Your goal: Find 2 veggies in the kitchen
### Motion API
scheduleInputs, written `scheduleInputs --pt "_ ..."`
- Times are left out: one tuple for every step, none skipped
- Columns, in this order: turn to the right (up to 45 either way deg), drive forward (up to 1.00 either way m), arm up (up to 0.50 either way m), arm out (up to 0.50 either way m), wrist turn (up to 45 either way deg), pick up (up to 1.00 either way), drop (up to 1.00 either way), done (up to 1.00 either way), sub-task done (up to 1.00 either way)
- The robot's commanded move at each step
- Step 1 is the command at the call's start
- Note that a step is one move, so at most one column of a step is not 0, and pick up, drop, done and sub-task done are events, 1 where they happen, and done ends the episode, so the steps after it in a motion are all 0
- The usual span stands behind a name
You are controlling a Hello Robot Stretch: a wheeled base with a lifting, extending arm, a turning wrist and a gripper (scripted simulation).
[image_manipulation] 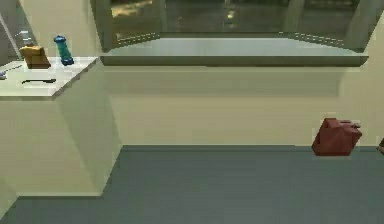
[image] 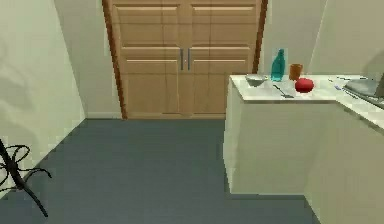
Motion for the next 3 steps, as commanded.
scheduleInputs --pt "33.0 0.0 0.0 0.0 0.0 0.0 0.0 0.0 0.0" --pt "0.0 0.7 0.0 0.0 0.0 0.0 0.0 0.0 0.0" --pt "0.0 0.0 0.0 0.0 0.0 0.0 0.0 1.0 0.0"
